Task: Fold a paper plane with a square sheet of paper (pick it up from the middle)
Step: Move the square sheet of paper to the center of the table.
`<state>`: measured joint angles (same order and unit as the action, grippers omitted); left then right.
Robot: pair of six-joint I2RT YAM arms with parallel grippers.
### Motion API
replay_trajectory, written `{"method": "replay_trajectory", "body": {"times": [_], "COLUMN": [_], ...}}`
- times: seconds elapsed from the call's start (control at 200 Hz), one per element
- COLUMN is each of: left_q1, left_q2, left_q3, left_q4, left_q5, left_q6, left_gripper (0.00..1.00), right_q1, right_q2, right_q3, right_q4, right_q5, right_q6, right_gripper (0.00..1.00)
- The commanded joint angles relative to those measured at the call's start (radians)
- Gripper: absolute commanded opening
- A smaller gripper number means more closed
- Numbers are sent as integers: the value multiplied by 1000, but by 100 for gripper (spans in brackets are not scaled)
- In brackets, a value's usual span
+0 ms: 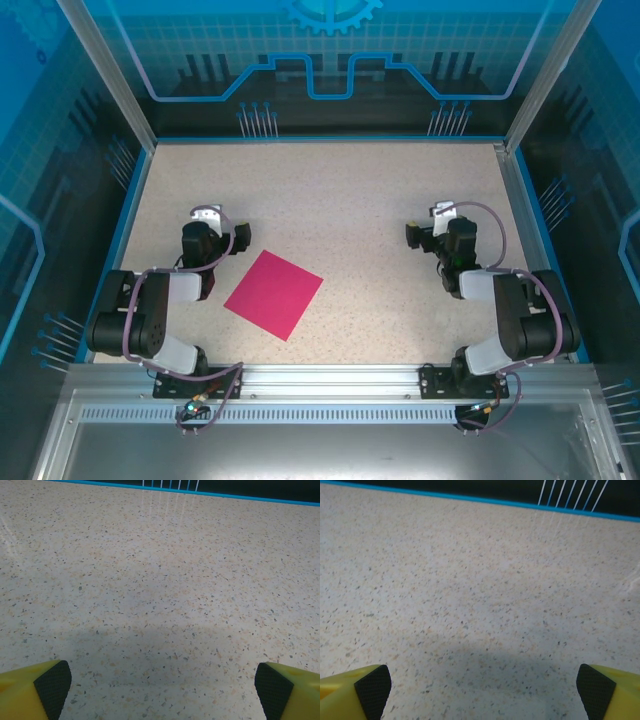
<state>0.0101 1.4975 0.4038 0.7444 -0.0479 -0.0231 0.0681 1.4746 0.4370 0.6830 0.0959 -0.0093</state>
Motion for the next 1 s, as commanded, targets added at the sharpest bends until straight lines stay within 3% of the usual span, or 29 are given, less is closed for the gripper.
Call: {"method": "replay_trajectory", "body": {"times": [0.0, 0.205, 0.39, 0.55, 0.745, 0.995], "left_q1": [-6, -5, -6, -7, -7, -5], "left_q2": [-83, -307, -483, -572, -597, -566], "left_q3": [25, 69, 212, 261, 304, 362], "left_q4": [-65, -359, -763, -880, -956, -1057], "left_q5": [-10, -30, -22, -4, -24, -52], "left_q6": [5, -110, -254, -312, -366, -390], "left_gripper": [98, 98, 98, 99, 99, 98], "right_q1": [25, 112, 277, 510, 765, 928], "right_q2": [-101, -261, -199, -51, 208, 489], "right_q3": [71, 265, 523, 656, 850, 1068], "right_q4": [-149, -559, -941, -1030, -1099, -1190], "right_q5": [7, 64, 114, 113, 219, 229], "right_q6": [-27, 98, 248, 254, 161, 58], "right_gripper": [99, 99, 99, 100, 99, 99]}}
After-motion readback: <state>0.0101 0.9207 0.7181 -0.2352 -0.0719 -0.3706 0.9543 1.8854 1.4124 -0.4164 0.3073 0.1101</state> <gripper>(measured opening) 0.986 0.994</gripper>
